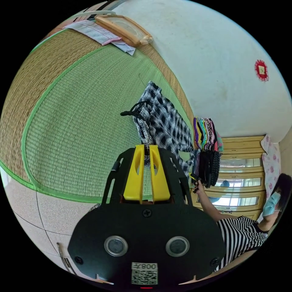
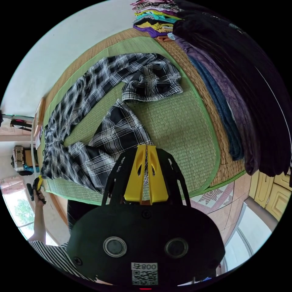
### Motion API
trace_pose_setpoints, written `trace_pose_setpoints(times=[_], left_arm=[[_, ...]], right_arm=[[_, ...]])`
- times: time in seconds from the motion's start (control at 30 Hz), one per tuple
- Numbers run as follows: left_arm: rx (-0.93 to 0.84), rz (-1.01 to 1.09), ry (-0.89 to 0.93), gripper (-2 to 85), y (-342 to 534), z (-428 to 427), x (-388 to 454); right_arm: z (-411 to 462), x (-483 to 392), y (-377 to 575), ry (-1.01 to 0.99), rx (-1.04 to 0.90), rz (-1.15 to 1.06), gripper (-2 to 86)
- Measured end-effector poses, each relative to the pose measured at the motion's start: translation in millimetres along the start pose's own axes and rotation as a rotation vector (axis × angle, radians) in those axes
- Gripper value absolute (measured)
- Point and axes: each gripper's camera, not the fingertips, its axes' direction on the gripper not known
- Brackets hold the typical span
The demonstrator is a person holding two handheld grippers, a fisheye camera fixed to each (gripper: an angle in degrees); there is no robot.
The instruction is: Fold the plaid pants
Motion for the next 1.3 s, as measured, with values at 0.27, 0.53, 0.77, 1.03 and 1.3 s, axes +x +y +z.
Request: trace_pose_setpoints(times=[0.27, 0.53, 0.77, 1.03, 1.3], left_arm=[[0.116, -0.014, 0.119, 2.8, 22, -41, -3], [0.217, -0.023, 0.195, 2.8, 45, -86, -5], [0.246, -0.006, 0.181, 2.8, 54, -112, 2], [0.157, -0.097, 0.075, 3.2, 47, -91, -1], [0.228, -0.218, -0.193, 2.9, 68, -114, 11]], right_arm=[[-26, 66, 62, -0.373, 0.081, 0.135, -0.2], [-98, 96, 140, -0.561, 0.286, 0.138, -0.2], [-177, 83, 182, -0.619, 0.520, 0.107, -0.1], [-132, 55, 76, -0.399, 0.284, 0.173, -0.1], [-70, -10, 24, -0.235, 0.105, 0.184, -0.1]])
